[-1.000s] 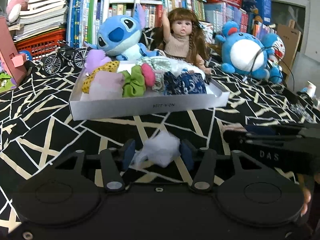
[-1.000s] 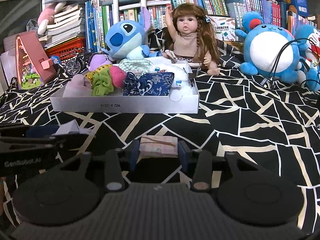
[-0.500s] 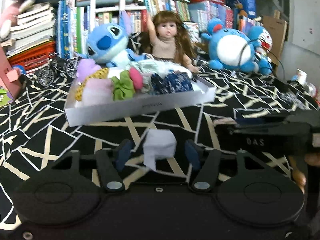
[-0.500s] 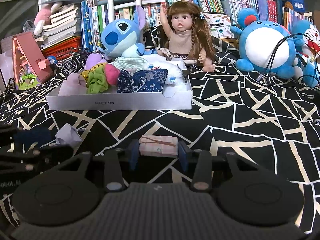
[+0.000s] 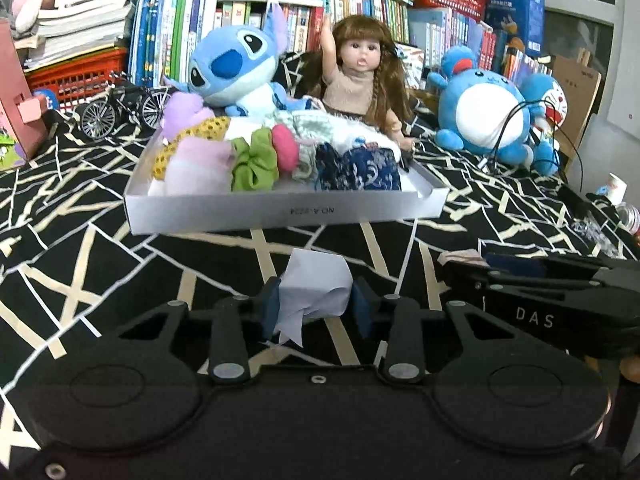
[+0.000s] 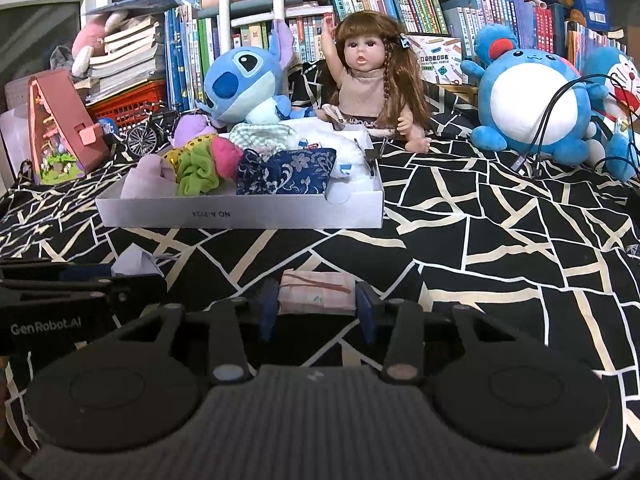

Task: Organize soft objects
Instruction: 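Carry the white paper with the left tool while the right tool carries the beige pouch toward the box, then lower the white paper into the box with the left tool while the right tool releases the beige pouch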

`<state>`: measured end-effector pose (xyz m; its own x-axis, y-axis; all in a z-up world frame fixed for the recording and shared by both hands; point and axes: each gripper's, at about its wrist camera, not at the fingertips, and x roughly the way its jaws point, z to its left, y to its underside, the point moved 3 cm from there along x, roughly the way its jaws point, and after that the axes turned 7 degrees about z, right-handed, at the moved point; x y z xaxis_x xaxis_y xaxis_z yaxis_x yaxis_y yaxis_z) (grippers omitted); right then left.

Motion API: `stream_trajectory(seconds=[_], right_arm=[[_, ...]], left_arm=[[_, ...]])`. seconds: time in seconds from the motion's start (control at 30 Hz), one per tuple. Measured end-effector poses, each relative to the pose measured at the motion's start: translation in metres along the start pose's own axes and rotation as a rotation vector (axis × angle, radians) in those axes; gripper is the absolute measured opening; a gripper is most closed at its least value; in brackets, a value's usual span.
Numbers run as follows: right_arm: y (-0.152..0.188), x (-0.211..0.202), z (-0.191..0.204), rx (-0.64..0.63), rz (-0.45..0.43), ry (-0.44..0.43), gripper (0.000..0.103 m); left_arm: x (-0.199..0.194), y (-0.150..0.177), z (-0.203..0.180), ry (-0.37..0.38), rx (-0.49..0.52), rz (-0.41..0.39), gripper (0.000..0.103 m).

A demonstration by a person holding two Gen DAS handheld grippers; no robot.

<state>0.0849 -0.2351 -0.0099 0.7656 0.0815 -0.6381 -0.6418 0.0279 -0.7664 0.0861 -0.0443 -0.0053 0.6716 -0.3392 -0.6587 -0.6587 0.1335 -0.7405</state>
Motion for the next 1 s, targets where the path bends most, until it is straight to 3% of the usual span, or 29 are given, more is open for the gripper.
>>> stream_trajectory(seconds=[0.43, 1.0], right_arm=[[-0.028, -0.002, 0.0, 0.014, -0.024, -0.032, 0.047], [-0.083, 0.015, -0.017, 0.079, -0.001, -0.062, 0.047]], left_arm=[[-0.001, -0.037, 0.009, -0.086, -0.024, -0.011, 0.036], [0.014, -0.1, 0.043, -0.071, -0.112, -0.037, 0.036]])
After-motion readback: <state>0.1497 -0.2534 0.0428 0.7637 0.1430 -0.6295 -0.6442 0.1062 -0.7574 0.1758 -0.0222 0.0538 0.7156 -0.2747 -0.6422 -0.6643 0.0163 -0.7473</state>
